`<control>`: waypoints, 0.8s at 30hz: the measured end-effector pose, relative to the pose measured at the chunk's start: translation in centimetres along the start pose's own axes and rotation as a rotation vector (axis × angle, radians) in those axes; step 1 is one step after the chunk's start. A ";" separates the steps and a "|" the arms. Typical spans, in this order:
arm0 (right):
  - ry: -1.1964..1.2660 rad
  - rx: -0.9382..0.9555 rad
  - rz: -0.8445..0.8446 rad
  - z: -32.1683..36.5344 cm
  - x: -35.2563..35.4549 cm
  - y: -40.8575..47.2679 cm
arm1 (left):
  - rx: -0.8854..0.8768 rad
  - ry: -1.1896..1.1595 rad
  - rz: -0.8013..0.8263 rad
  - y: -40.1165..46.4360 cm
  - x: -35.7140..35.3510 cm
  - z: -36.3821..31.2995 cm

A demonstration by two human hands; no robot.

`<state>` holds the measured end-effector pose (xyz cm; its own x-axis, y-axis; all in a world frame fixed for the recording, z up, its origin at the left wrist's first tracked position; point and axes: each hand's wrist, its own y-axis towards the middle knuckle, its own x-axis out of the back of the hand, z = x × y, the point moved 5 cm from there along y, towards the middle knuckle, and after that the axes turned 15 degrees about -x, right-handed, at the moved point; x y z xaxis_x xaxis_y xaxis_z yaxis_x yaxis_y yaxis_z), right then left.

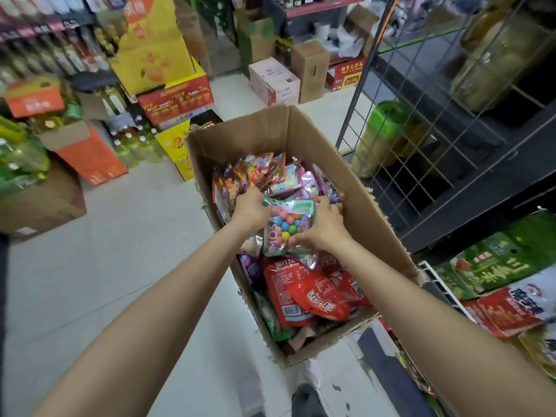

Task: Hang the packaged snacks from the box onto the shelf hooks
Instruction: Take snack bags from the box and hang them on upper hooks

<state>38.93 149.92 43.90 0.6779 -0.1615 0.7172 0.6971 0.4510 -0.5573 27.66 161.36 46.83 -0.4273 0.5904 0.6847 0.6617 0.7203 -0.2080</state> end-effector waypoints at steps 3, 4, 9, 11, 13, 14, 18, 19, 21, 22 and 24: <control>-0.269 0.019 0.046 0.0 0.1 0.2 | -0.152 0.208 -0.085 -0.6 2.7 -1.8; -0.344 0.030 0.009 0.0 0.1 0.1 | -0.179 0.259 -0.114 -0.8 3.4 -2.0; -0.502 0.029 -0.255 0.1 0.0 -0.5 | -0.316 0.345 -0.165 -2.5 5.2 -2.6; -0.471 0.064 -0.313 0.2 0.3 -0.6 | -0.362 0.362 -0.189 -3.2 5.5 -2.5; -0.319 0.087 -0.228 0.1 0.7 -0.7 | -0.400 0.360 -0.232 -3.9 6.1 -2.3; -0.223 0.093 -0.155 0.1 0.9 -0.9 | -0.415 0.357 -0.257 -4.2 6.5 -2.3; 0.030 0.212 -0.205 0.9 4.6 -4.3 | -0.511 0.298 -0.322 -5.2 8.5 -4.6; 0.098 0.235 -0.258 1.3 6.3 -5.7 | -0.539 0.278 -0.329 -5.5 9.2 -5.8; 0.235 0.294 -0.331 2.1 10.0 -8.9 | -0.607 0.237 -0.335 -6.2 10.3 -8.7; 0.285 0.332 -0.360 2.5 11.7 -10.6 | -0.646 0.222 -0.344 -6.6 10.7 -10.1; 0.357 0.414 -0.441 3.0 15.6 -14.3 | -0.751 0.209 -0.378 -7.4 11.6 -13.8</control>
<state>38.85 143.57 64.27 0.4365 -0.6527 0.6193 0.8268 0.5624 0.0100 26.30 157.87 65.98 -0.6275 0.2280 0.7445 0.7613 0.3803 0.5252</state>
